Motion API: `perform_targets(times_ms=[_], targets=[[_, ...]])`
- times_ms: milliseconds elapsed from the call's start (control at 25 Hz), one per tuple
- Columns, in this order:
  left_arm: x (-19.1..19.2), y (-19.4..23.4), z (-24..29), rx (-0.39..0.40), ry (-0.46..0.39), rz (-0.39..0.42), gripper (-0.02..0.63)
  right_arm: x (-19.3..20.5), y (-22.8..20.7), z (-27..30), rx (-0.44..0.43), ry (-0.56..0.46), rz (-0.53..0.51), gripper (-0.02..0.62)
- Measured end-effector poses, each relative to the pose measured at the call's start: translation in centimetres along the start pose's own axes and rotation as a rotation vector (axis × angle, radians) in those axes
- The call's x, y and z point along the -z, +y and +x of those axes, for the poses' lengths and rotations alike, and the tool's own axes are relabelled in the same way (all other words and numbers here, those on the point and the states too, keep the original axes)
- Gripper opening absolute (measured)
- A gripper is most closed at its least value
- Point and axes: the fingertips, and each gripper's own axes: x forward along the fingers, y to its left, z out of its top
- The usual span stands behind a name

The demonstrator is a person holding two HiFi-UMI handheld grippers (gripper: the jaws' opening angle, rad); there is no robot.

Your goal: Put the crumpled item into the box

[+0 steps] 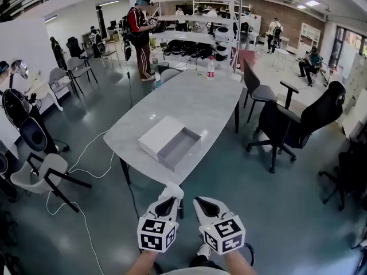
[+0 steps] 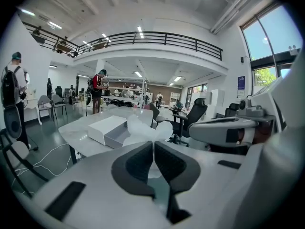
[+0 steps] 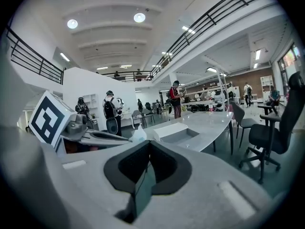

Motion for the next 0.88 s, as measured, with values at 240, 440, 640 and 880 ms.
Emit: perform_targets(times_ms=[240,440,640,880], targets=[[-1.2,-0.5,3.2,-0.043,0.018,0.002,0.018,-0.7,-3.6,1.3,-0.046,0.007,0.017,0.005],[-1.8,-0.9,5.5,-0.081,0.031,-0.006,0.018,-1.3,-6.1,2.1,-0.089,0.004,0.015,0.005],[-2.7,-0.9,6.6,-0.115,0.029,-0.012,0.018,-2.0,-7.7,2.5,-0.111,0.001,0.014,0.005],[-3.7,-0.8,8.0,-0.135,0.025,-0.020,0.018,-2.9,-8.6,3.5,-0.142,0.000,0.011,0.005]])
